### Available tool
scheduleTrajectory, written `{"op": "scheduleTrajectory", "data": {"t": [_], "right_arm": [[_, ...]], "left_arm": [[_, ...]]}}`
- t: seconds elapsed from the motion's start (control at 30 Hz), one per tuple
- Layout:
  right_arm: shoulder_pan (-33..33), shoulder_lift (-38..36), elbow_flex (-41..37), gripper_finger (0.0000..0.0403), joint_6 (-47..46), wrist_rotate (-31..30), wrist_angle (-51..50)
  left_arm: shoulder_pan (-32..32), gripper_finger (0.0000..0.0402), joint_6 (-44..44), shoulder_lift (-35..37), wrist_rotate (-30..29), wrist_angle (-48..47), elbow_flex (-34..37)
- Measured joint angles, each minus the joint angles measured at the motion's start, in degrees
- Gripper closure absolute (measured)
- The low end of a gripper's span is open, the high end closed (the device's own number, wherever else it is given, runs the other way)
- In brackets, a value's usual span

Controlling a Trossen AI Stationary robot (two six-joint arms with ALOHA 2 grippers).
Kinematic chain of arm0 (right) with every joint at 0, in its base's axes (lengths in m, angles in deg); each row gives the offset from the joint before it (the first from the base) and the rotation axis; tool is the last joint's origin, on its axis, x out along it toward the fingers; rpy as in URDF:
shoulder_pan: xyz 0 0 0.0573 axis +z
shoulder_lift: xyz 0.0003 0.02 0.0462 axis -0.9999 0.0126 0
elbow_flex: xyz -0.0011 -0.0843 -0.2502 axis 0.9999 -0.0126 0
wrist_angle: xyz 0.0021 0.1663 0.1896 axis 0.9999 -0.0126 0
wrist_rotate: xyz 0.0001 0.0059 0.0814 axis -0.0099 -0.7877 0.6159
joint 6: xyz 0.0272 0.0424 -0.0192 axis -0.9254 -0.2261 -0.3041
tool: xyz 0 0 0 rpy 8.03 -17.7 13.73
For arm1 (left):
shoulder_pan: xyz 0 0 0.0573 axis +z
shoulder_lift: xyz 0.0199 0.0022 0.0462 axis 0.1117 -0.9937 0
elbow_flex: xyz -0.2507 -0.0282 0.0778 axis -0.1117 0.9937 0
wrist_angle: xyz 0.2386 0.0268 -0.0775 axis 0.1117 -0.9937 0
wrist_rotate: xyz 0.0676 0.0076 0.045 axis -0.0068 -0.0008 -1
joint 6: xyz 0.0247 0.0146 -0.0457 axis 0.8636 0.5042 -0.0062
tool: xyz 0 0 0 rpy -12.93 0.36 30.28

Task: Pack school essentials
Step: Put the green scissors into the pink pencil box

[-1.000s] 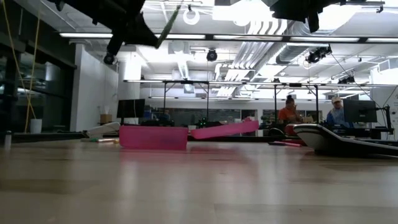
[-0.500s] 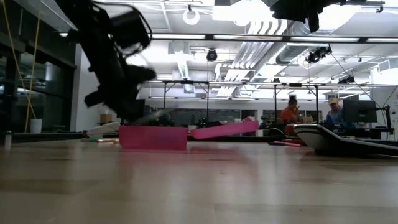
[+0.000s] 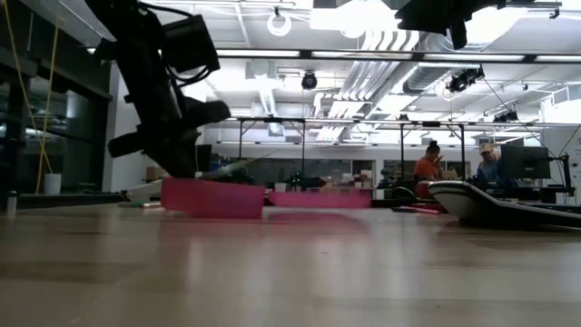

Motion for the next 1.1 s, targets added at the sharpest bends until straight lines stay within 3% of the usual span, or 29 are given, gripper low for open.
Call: {"op": "scheduleTrajectory", "data": {"t": [0.17,0.3,0.47,0.73,1.1], "right_arm": [[0.0,0.0,0.0,0.0316,0.0,0.0,-0.9],[0.0,0.0,0.0,0.0316,0.0,0.0,-1.0],[0.0,0.0,0.0,0.0316,-0.7,-0.2,-1.0],[0.0,0.0,0.0,0.0316,-3.0,-3.2,-1.5],[0.0,0.0,0.0,0.0316,-3.0,-4.3,-2.5]], "left_arm": [[0.6,0.0401,0.0,1.8,2.5,-1.1,-2.7],[-0.8,0.0401,-0.3,4.1,4.4,-9.6,-5.6],[-4.1,0.0401,-8.4,5.6,4.4,-17.7,-7.2],[-4.5,0.0401,-14.5,0.5,-1.6,-16.8,-6.5],[-3.3,0.0391,-15.0,-2.6,3.0,-15.6,-6.5]]}}
